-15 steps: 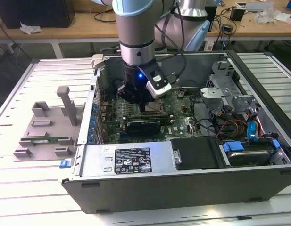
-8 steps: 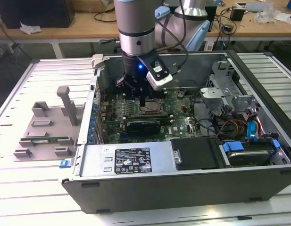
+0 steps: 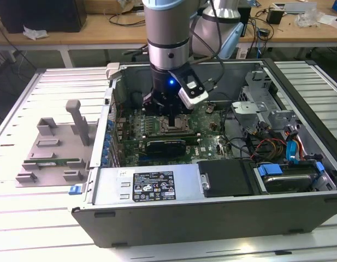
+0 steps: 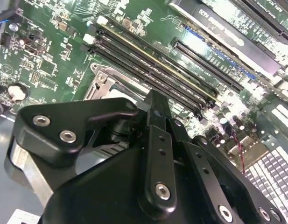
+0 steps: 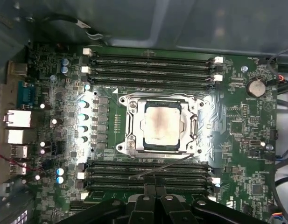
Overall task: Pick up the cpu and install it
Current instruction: 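Install the second cpu locking lever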
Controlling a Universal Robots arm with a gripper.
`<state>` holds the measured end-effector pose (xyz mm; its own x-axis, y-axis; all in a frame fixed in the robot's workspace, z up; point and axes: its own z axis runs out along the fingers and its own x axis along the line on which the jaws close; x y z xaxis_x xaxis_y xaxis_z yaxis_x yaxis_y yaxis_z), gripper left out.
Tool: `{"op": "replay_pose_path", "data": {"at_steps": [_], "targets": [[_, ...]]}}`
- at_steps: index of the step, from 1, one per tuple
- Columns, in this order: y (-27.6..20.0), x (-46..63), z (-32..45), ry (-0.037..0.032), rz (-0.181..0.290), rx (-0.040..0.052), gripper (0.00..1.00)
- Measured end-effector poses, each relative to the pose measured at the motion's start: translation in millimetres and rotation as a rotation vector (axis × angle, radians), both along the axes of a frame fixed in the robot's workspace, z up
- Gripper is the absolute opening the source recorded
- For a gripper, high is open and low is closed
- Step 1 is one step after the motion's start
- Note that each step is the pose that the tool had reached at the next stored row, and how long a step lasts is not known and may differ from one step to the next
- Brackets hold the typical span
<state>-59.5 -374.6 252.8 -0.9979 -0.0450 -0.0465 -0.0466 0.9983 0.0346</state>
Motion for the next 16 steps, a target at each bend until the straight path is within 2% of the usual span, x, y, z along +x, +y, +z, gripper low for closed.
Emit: {"op": "replay_pose_path", "data": {"at_steps": [4,9,12,14,16], "targets": [[1.4,0.1,-8.6,0.0015,0.002,0.0002,0.11],[3.8,-2.0,-15.7,0.0017,0.002,0.0028,0.11],[6.6,-10.2,-20.3,0.0016,0.002,0.0033,0.11],[6.7,-13.0,-23.0,0.0017,0.002,0.0034,0.11],[6.7,-15.9,-29.2,0.0017,0.002,0.0046,0.11]]}}
